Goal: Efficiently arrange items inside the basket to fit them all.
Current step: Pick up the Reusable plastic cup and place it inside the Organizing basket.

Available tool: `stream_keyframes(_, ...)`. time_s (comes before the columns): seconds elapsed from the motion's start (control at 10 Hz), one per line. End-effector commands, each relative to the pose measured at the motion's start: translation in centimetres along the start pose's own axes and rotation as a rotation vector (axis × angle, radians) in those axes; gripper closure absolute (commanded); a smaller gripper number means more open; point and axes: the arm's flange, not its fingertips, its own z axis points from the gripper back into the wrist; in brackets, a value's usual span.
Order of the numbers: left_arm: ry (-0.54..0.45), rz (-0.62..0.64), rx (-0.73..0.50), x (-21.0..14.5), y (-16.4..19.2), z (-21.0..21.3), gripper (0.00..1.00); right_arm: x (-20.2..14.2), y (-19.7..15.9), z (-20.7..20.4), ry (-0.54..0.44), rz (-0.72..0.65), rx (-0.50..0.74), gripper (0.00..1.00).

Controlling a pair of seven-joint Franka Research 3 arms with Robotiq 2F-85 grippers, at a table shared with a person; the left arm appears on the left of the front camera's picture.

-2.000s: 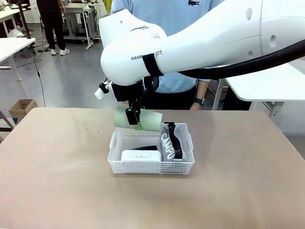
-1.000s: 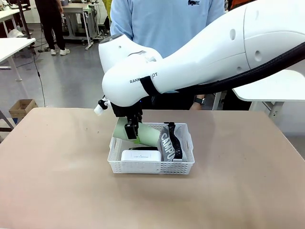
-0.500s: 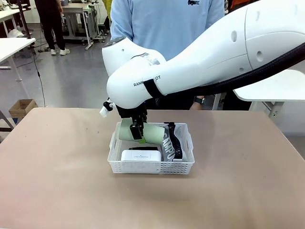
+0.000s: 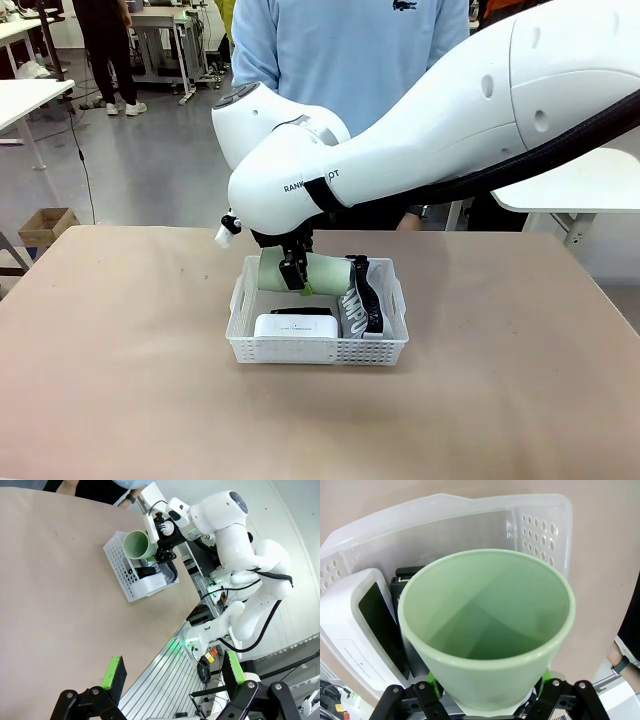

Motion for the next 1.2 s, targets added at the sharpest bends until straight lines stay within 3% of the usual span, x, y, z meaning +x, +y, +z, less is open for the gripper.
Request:
stream_keyframes(0.0,-0.012,-0.001,-0.016,-0.02,-0.31,0.00,0.00,0.63,-0.16,-0.10,0.016,-0.013,-0.030,0.16)
stream_keyframes(1.0,-0.012,-0.001,-0.016,-0.02,-0.31,0.00,0.00,1.24,-0.39,-0.42,-0.004,-0.024,-0.048,0.16)
stream_keyframes(1.1,-0.012,-0.001,-0.016,-0.02,-0.31,0.00,0.00,1.20,-0.46,-0.45,-0.003,-0.026,-0.050,0.00)
